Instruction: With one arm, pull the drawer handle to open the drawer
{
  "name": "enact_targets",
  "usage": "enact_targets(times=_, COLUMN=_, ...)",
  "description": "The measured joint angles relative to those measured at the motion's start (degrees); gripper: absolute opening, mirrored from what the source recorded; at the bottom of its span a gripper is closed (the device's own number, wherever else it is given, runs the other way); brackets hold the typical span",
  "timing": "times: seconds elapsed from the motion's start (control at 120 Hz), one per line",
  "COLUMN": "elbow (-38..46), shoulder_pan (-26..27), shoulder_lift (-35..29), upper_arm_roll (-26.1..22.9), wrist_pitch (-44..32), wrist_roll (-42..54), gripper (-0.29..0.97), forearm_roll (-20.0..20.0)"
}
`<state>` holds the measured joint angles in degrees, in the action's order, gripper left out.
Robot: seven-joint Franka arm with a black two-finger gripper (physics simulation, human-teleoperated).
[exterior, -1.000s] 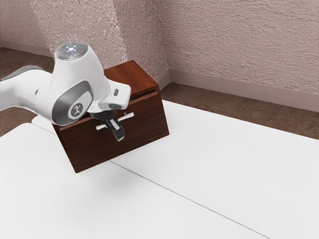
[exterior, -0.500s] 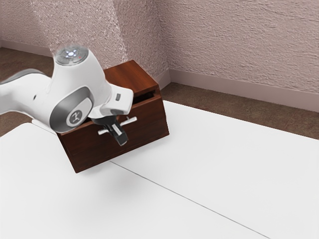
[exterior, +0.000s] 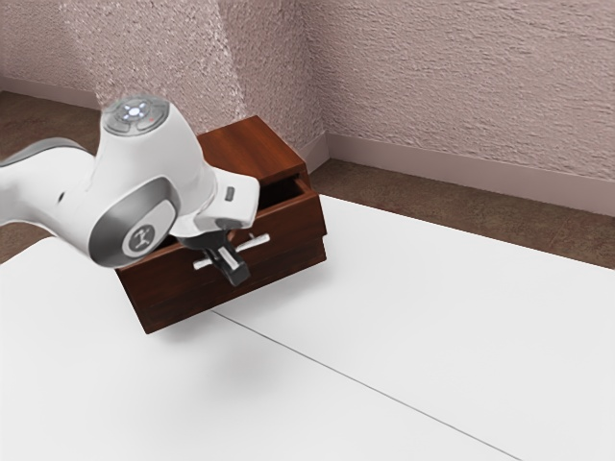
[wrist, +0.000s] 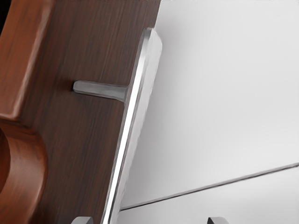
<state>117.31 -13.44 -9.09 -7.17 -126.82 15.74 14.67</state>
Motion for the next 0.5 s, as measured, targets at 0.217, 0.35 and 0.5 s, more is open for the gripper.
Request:
enact_targets(times=0.217, elbow=1.8, shoulder_pan=1.6, shoulder_lift=-1.6, upper_arm_roll=0.1, wrist_pitch=-0.2, wrist_roll=-1.4, gripper=0.33, forearm_roll=-0.1)
enact_targets(times=0.35, elbow=2.9, shoulder_pan=2.3, shoulder_lift=-2.6, upper_arm_roll=0.1, wrist_pitch=-0.5, wrist_roll=-2.3, gripper=0.34, forearm_roll=0.0)
enact_targets(times=0.5, elbow=3.9, shoulder_pan=2.7, shoulder_lift=-3.5, upper_arm_roll=0.0, wrist_pitch=-1.0, wrist_roll=-3.3, gripper=0.34, forearm_roll=0.0)
